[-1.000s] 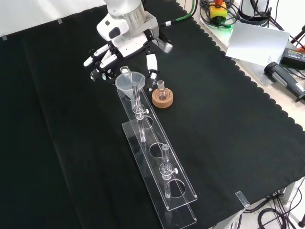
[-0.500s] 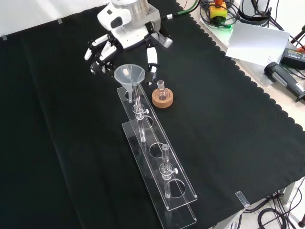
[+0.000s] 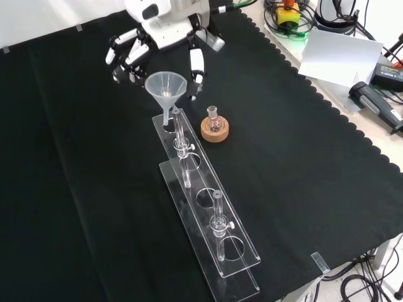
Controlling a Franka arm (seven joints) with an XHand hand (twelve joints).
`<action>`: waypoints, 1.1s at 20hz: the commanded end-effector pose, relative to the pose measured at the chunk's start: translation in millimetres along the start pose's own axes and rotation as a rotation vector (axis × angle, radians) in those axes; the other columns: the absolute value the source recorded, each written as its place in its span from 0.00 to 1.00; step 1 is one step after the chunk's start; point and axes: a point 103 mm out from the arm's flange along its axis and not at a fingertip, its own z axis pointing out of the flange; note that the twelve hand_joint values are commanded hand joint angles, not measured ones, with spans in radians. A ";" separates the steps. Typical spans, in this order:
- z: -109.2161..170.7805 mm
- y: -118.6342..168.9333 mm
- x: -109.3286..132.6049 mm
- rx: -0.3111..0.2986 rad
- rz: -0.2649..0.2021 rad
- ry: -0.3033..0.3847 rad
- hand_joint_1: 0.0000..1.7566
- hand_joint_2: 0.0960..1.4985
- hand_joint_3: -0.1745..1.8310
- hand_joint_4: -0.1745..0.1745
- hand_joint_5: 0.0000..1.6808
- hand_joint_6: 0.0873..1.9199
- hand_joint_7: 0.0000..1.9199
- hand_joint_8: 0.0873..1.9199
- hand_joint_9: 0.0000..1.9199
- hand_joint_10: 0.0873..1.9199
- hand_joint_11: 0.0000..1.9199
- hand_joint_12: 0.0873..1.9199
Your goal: Pick up the funnel from the transparent funnel stand.
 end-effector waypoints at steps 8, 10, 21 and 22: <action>-39.3 -7.5 -17.6 -0.061 -0.014 -0.017 0.52 0.24 0.49 0.18 0.23 0.00 0.69 0.30 0.49 0.15 0.00 0.33; -42.7 -7.8 -19.0 -0.054 -0.013 -0.016 0.52 0.24 0.49 0.19 0.23 0.00 0.70 0.29 0.50 0.14 0.00 0.34; -50.0 -10.6 -23.1 -0.054 -0.003 -0.029 0.54 0.25 0.51 0.24 0.24 0.00 0.71 0.28 0.51 0.13 0.00 0.35; -51.4 -11.3 -24.7 -0.059 -0.002 -0.036 0.54 0.25 0.51 0.24 0.24 0.00 0.71 0.28 0.51 0.13 0.00 0.35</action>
